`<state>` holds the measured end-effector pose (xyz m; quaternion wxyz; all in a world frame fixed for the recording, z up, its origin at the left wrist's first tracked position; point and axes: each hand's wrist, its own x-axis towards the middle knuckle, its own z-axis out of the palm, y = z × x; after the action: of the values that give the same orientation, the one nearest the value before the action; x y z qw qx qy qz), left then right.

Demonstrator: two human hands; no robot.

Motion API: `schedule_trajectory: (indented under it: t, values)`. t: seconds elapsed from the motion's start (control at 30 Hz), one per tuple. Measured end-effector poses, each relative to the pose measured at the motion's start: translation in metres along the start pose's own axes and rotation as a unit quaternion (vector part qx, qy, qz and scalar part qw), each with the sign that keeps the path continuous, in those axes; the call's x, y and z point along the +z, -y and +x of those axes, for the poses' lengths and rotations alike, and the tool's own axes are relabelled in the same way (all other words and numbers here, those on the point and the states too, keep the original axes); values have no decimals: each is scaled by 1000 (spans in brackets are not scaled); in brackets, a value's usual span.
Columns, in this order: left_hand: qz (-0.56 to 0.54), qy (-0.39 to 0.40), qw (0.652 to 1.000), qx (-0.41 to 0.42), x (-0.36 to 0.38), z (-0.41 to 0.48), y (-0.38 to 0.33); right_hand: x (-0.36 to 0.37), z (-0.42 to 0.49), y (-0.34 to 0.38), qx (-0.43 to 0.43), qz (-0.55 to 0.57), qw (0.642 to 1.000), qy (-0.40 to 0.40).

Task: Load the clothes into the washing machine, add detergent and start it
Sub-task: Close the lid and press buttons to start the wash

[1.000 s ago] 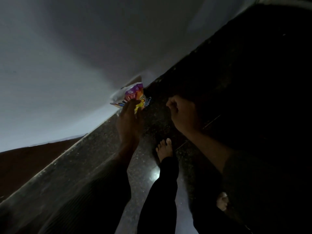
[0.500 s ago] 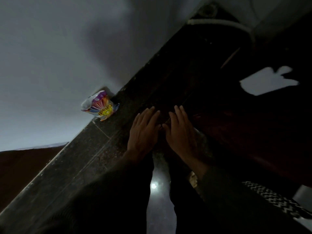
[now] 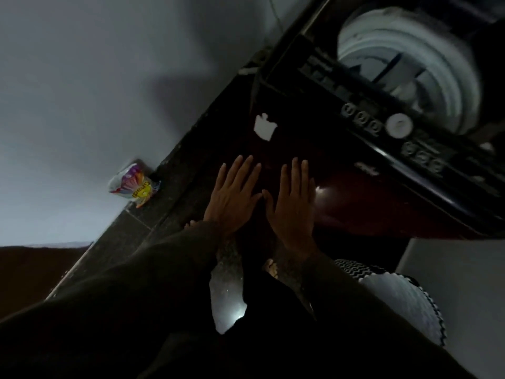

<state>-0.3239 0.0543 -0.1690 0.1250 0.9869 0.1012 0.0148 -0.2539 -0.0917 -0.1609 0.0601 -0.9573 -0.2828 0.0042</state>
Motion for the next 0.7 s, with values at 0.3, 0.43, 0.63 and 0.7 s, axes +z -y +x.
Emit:
schedule_trajectory:
  t: [0.3,0.43,0.63,0.7]
  values:
    - [19,-95,991,92,-88,65,-89,-107,11,-67,67,4,985,-158]
    - [-7,-136,984,115,-123,107,-120,-140,27,-96,85,4,969,-231]
    - [18,-139,978,156,-160,178,-146,-171,68,-128,140,1,968,-209]
    - [15,-140,975,173,-167,201,-147,-181,83,-135,155,-15,968,-199]
